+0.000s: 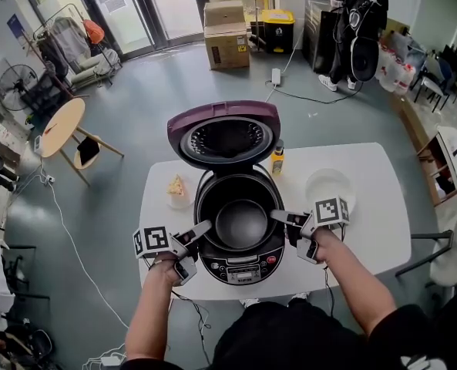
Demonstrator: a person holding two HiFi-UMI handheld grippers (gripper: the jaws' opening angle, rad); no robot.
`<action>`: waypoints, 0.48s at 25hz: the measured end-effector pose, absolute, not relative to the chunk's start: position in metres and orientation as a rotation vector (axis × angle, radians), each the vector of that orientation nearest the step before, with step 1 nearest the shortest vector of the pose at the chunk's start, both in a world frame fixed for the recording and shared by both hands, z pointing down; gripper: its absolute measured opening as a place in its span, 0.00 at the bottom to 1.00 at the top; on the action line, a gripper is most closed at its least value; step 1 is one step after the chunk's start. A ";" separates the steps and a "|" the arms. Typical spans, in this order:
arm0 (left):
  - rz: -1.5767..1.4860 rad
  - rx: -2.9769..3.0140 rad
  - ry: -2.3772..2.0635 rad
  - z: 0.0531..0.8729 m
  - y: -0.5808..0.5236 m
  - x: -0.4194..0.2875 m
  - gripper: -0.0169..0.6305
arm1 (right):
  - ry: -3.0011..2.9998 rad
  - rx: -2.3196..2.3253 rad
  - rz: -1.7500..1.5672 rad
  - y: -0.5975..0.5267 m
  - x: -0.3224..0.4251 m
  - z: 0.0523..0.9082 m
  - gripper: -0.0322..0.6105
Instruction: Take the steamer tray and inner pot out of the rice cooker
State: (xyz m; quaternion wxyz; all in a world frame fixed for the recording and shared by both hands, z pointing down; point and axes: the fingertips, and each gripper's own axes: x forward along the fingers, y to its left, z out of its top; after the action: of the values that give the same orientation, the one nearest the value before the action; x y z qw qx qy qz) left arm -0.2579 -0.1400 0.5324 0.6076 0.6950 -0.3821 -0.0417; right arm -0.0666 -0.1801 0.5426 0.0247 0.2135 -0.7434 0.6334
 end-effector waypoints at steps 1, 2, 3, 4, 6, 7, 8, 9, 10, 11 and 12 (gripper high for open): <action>-0.071 1.607 -0.895 0.535 -0.139 -0.258 0.42 | -2.293 0.667 1.945 -0.180 -0.066 0.545 0.30; -0.045 1.607 -0.910 0.537 -0.139 -0.259 0.39 | -2.284 0.676 1.931 -0.180 -0.065 0.546 0.27; -0.023 1.603 -0.926 0.540 -0.138 -0.260 0.34 | -2.272 0.690 1.914 -0.181 -0.064 0.549 0.23; -0.003 1.597 -0.944 0.543 -0.137 -0.263 0.28 | -2.258 0.707 1.898 -0.181 -0.063 0.552 0.17; 0.035 1.585 -0.979 0.550 -0.137 -0.268 0.15 | -2.245 0.731 1.877 -0.183 -0.061 0.556 0.09; 0.050 1.579 -0.989 0.553 -0.137 -0.270 0.07 | -2.247 0.737 1.870 -0.184 -0.060 0.557 0.09; 0.058 1.573 -0.992 0.555 -0.137 -0.270 0.06 | -2.249 0.742 1.863 -0.185 -0.060 0.557 0.09; 0.059 1.569 -0.991 0.556 -0.137 -0.271 0.06 | -2.251 0.746 1.856 -0.185 -0.059 0.558 0.09; 0.053 1.567 -0.990 0.556 -0.137 -0.271 0.06 | -2.253 0.749 1.848 -0.185 -0.059 0.558 0.09; 0.045 1.567 -0.988 0.555 -0.137 -0.270 0.06 | -2.254 0.749 1.840 -0.184 -0.059 0.558 0.09; 0.035 1.568 -0.986 0.555 -0.137 -0.270 0.06 | -2.256 0.748 1.832 -0.184 -0.059 0.557 0.09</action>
State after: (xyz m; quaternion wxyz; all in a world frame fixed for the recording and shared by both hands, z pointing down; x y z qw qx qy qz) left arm -0.2703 -0.1367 0.5548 0.6009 0.6764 -0.4256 0.0153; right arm -0.0588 -0.1842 0.5572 0.0702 0.2485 -0.7500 0.6090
